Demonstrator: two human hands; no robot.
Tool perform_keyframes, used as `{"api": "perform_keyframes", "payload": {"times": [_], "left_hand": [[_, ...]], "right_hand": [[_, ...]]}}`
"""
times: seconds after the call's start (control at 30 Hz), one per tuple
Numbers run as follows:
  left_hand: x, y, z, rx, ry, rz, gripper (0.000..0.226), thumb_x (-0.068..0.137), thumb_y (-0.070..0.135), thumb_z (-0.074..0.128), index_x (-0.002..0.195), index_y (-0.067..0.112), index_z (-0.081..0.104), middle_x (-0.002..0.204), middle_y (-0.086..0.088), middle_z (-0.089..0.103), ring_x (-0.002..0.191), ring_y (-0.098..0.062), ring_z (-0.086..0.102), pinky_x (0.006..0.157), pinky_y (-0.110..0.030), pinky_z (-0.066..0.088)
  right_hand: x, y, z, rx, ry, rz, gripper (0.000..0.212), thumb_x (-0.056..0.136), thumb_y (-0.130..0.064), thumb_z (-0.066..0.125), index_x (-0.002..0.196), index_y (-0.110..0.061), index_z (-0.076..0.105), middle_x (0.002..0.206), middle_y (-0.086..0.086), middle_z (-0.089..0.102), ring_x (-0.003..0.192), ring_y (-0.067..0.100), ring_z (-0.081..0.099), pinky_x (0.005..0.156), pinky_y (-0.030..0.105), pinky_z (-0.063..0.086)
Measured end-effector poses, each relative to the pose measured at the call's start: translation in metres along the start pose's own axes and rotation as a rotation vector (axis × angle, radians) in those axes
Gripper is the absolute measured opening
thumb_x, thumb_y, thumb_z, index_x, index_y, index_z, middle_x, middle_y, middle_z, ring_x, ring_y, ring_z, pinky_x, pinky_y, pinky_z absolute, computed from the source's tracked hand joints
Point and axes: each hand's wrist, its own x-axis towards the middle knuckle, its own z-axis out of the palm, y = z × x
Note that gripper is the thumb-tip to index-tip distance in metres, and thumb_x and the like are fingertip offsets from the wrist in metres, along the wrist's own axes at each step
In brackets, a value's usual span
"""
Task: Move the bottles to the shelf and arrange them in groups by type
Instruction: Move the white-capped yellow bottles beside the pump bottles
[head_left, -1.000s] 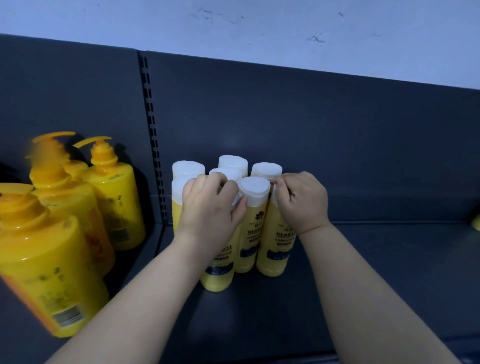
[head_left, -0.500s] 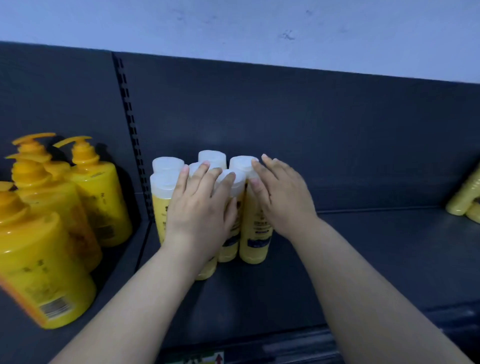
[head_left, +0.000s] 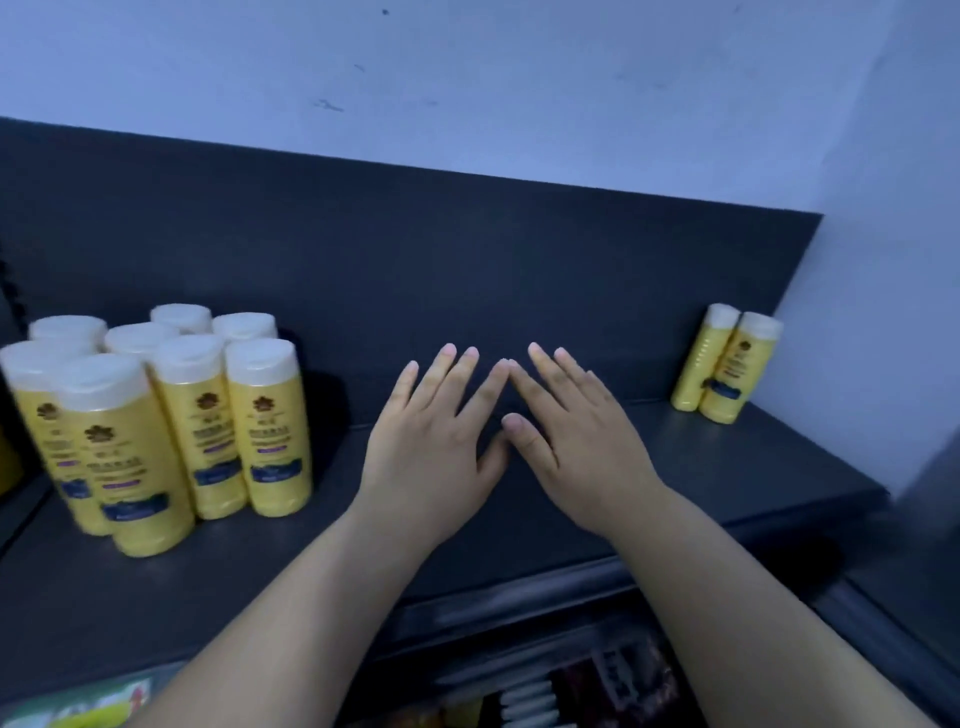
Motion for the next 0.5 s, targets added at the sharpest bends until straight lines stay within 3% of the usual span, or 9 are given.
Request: {"api": "perform_keyframes", "payload": {"times": [0.23,0.5], "left_hand": [[0.016,0.113,0.020,-0.041,-0.014,0.056,0.058,0.088,0.047,0.033,0.139,0.020,0.044,0.142,-0.009,0.046,0.136,-0.024,0.036,0.112,-0.046,0.028],[0.034,0.157,0.042,0.001,-0.066,0.097,0.059,0.087,0.047,0.034,0.137,0.018,0.047,0.138,-0.012,0.050,0.132,-0.027,0.043,0.108,-0.048,0.034]], "right_hand": [[-0.063,0.106,-0.030,-0.034,0.008,0.091,0.083,0.082,-0.070,-0.009,0.149,-0.028,0.018,0.158,-0.007,0.012,0.146,0.013,0.002,0.119,0.037,0.011],[-0.086,0.157,-0.028,0.021,-0.053,0.150,0.078,0.082,-0.068,-0.007,0.149,-0.032,0.011,0.159,-0.009,0.006,0.146,0.011,-0.002,0.119,0.033,0.006]]}}
